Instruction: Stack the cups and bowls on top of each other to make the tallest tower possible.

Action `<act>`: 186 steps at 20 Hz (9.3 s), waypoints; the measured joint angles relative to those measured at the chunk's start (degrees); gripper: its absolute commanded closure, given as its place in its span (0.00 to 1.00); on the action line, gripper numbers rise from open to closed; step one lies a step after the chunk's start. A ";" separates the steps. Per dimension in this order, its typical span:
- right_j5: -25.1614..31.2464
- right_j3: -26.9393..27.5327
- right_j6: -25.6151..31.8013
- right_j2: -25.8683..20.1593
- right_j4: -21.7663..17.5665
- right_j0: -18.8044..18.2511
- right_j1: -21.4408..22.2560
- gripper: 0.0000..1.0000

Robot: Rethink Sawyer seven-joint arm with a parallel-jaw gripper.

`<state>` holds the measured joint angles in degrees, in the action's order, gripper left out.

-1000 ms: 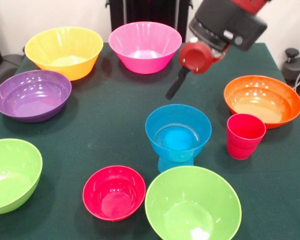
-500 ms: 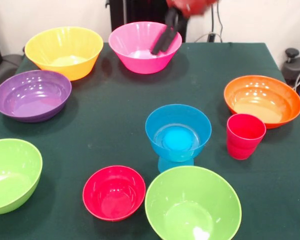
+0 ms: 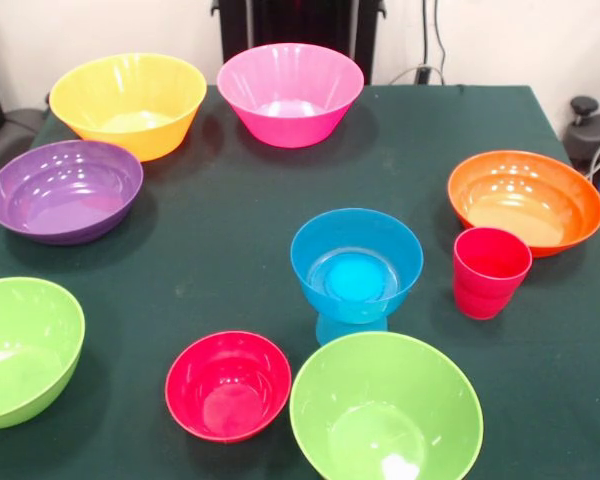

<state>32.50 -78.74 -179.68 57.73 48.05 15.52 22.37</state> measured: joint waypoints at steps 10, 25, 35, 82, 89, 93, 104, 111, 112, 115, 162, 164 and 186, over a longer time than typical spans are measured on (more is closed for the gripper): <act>2.11 -0.02 0.00 -0.32 -3.60 -1.62 2.61 0.00; 11.97 7.59 0.00 -0.35 -4.80 -1.52 -0.96 0.00; 14.19 13.81 0.00 -0.32 -4.78 -2.28 -4.56 0.00; 29.61 31.14 -3.40 6.37 0.74 2.04 -13.71 0.00; 29.41 33.37 -8.50 6.77 2.10 2.52 -16.85 0.00; 28.39 33.32 -9.15 6.76 2.10 3.12 -18.70 0.00; 24.13 31.46 -9.15 6.23 2.03 5.17 -21.88 0.00; 20.66 28.28 -9.15 5.75 1.84 7.05 -21.99 0.00; 20.43 28.16 -9.15 5.74 1.84 7.10 -22.01 0.00; 19.35 27.71 -9.15 5.75 1.77 7.19 -22.21 0.00; 13.14 27.29 -9.15 5.60 1.46 5.79 -28.74 0.00; 13.12 28.20 -9.15 5.80 1.59 5.42 -29.88 0.00; 17.70 34.89 -9.15 8.70 2.80 4.18 -33.67 0.00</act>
<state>50.20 -43.84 -188.83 66.43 50.85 19.70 -11.30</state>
